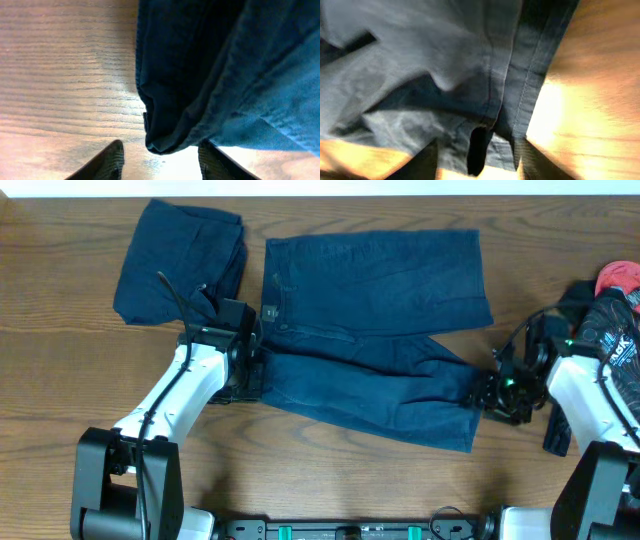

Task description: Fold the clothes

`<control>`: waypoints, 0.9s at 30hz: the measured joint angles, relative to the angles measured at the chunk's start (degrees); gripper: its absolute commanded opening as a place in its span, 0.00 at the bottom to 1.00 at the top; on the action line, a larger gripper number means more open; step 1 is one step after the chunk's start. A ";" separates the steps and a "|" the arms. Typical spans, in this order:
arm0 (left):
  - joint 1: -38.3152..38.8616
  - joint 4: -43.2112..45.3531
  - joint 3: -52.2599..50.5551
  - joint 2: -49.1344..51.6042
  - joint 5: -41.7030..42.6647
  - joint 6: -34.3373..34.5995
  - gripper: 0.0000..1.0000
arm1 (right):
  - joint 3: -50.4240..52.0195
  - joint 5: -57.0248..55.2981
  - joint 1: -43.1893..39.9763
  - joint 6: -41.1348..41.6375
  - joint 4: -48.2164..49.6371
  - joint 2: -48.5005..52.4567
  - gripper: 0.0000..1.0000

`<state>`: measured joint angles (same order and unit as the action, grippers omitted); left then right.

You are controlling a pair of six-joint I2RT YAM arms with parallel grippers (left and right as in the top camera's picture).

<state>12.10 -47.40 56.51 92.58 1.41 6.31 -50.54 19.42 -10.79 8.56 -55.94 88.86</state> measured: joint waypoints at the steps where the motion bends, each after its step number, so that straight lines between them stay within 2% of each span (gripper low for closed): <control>1: 0.00 -0.52 0.00 0.00 0.02 0.00 0.57 | 0.96 0.94 0.00 -0.37 0.44 0.00 0.15; 3: 0.00 -2.45 0.09 0.00 0.00 0.11 0.57 | 1.70 3.63 0.00 -1.57 0.13 0.00 0.06; 6: 0.00 -5.09 0.57 -0.63 0.22 0.09 0.57 | 0.79 7.32 0.00 -3.45 -3.08 0.00 0.03; 11: 0.00 -1.51 1.25 -5.16 4.70 -2.16 0.55 | -5.55 9.84 0.00 -7.04 -11.50 -0.98 0.01; 13: 0.00 1.03 1.73 -6.49 6.29 -3.15 0.48 | -8.37 10.40 0.00 -8.15 -12.59 -2.29 0.02; 17: 0.00 2.62 2.16 -6.84 8.09 -5.49 0.47 | -10.16 9.90 0.00 -8.57 -13.05 -4.68 0.01; 22: 0.00 2.71 1.95 -6.78 8.46 -7.89 0.58 | -10.16 3.58 -0.02 -5.25 -13.42 -4.90 0.01; 27: 0.00 9.60 -1.36 -5.97 8.55 -8.52 0.66 | -10.16 -0.28 -0.11 -2.86 -13.22 -4.90 0.02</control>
<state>12.10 -37.80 55.16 86.61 9.96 -2.22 -60.71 19.14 -10.90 5.69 -69.17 83.96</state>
